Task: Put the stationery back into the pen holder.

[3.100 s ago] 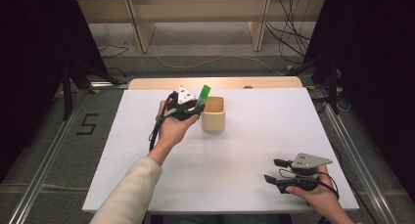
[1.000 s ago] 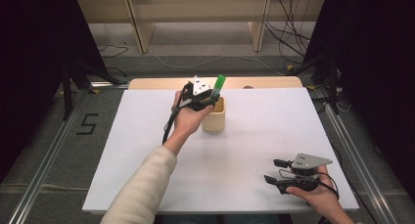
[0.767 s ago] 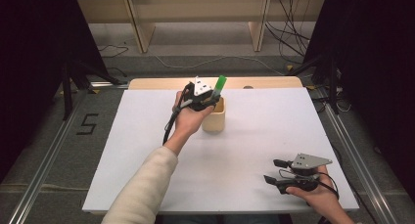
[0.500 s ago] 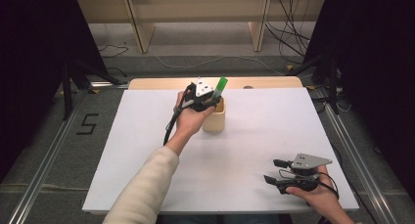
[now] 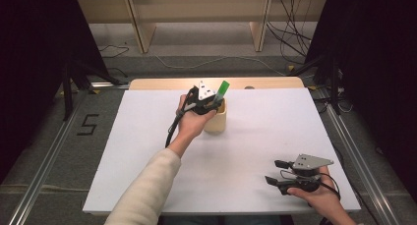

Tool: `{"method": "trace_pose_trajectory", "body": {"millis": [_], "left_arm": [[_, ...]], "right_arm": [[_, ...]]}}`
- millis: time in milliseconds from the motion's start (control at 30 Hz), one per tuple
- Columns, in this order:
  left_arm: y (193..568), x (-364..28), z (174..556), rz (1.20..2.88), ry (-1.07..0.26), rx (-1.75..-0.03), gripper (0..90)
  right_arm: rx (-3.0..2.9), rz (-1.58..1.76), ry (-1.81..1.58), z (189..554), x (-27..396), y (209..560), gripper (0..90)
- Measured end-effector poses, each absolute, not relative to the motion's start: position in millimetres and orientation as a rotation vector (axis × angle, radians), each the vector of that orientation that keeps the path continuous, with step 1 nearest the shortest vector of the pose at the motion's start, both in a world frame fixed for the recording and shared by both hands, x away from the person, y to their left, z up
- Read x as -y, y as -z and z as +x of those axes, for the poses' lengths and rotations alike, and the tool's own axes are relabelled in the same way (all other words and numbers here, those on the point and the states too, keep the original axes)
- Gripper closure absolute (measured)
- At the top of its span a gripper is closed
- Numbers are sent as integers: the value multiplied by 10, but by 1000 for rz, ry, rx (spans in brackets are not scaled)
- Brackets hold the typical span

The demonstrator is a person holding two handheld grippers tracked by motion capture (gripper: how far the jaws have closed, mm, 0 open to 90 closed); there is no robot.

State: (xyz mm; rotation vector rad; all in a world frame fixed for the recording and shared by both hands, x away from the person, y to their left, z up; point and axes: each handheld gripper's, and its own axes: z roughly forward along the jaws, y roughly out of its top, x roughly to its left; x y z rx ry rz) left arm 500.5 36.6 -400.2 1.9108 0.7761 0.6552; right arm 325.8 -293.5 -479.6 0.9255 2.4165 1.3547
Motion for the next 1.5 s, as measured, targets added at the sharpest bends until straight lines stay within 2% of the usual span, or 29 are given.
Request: {"method": "trace_pose_trajectory", "body": {"millis": [367, 567, 633, 733, 1200, 1500], "left_arm": [[4073, -375, 4997, 1920, -655, -778, 641], [3982, -430, 4903, 1910, -684, -824, 227], [3942, -472, 4835, 1901, -717, -813, 172], [3912, -540, 4753, 1930, -733, -801, 161], [4039, -905, 4431, 1961, -609, -833, 163], [4134, -1073, 4278, 1977, -613, -844, 165]], "right_arm": [[-2413, 920, -1361, 3258, 2938, 4797, 290], [-2416, 929, -1359, 3256, 2938, 4795, 290], [-2415, 922, -1357, 3257, 2936, 4798, 290], [-2420, 936, -1352, 3249, 2934, 4791, 290], [-2415, 942, -1354, 3248, 2923, 4794, 290], [-2417, 947, -1353, 3245, 2921, 4792, 290]]}}
